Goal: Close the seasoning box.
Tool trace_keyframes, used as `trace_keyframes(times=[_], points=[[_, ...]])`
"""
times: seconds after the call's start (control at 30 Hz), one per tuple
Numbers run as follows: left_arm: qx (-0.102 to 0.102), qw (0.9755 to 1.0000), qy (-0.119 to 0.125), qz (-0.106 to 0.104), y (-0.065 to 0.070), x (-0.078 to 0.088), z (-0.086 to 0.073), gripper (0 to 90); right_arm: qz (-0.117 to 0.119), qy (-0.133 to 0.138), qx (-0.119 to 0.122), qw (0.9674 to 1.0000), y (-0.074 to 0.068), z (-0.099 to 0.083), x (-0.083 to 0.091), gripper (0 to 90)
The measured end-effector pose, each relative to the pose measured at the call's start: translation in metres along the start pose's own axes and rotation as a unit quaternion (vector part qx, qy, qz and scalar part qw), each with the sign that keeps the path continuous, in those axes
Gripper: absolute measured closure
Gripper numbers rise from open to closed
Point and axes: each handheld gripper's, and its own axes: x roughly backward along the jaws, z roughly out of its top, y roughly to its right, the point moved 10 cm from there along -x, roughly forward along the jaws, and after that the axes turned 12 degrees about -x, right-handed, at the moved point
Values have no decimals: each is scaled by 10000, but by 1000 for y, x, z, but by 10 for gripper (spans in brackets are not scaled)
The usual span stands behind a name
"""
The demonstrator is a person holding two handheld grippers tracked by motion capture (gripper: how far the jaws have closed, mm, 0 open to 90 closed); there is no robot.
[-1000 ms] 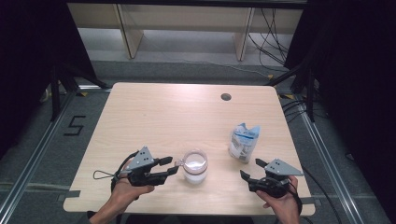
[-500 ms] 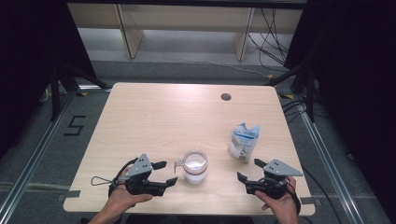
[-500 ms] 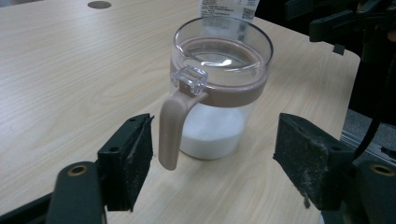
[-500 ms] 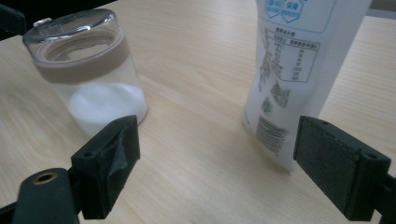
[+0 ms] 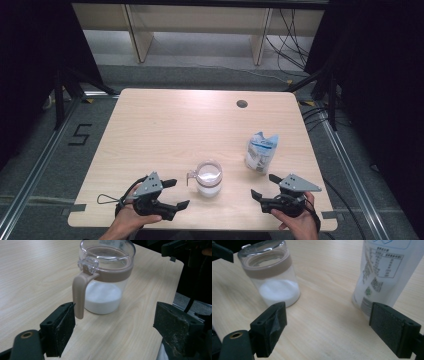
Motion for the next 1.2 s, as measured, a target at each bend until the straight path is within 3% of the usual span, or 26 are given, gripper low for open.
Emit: trace_keyframes(times=[0.07,0.1,0.17,0.2,0.23,0.27,0.3,0.33,0.37,0.43,0.53,0.57,0.67,0.73,0.77,0.83,0.87,0.9,0.93,0.97,1.03,1.1,1.2], points=[[82,10000,-11,-22,3,0,-2,166,0,-32,102,9999,0,-3,1,157],[-11,10000,2,-80,4,0,-3,166,-18,-21,121,9999,0,-3,1,157],[-28,9999,-13,-119,7,-1,-4,164,-9,-63,-23,10000,-4,-7,3,157],[48,9999,-25,-128,8,-1,-5,164,-5,-89,129,9999,-2,-7,4,157],[56,9999,-33,-115,9,-1,-6,164,12,-90,50,9999,-5,-9,4,157],[-105,9997,-157,-126,8,0,-10,164,29,-69,130,9999,-4,-9,4,157],[-27,9999,-94,-120,10,-1,-9,164,0,-143,37,9999,-6,-12,5,157],[-65,9998,-86,-144,10,-1,-9,164,-3,-86,143,9999,-5,-10,5,157],[-193,9995,-215,-89,8,0,-13,164,-26,-111,175,9998,-4,-11,6,157],[-79,9998,-148,-99,11,-2,-13,164,-3,-180,4,9998,-7,-15,6,157],[-221,9994,-217,-137,13,-2,-17,163,6,-257,100,9996,-7,-19,7,157],[-208,9993,-313,-61,12,-1,-20,163,1,-265,10,9996,-9,-20,8,157],[-291,9991,-287,-111,13,-2,-22,163,-1,-333,112,9994,-8,-23,8,157],[-245,9988,-412,-63,14,-1,-26,163,-8,-432,46,9991,-9,-27,9,157],[-336,9985,-417,-86,15,-2,-27,163,23,-393,101,9992,-10,-27,8,157],[-344,9985,-425,-64,16,-1,-28,163,5,-486,-19,9988,-12,-32,9,157],[-305,9986,-430,-64,17,-1,-29,163,24,-508,157,9986,-10,-33,8,157],[-219,9989,-404,-66,19,-2,-30,163,-12,-578,64,9983,-10,-35,9,157],[-378,9982,-465,-77,18,-1,-31,163,22,-660,-68,9978,-13,-38,10,157],[-418,9979,-504,-27,17,0,-33,163,16,-578,131,9982,-11,-36,9,157],[-243,9989,-411,-34,19,-1,-32,163,-28,-648,95,9978,-10,-39,10,157],[-221,9988,-432,-9,18,-1,-33,163,-9,-627,8,9980,-12,-40,10,157],[-386,9978,-539,-13,17,0,-35,163,-32,-702,69,9975,-11,-43,10,157]])
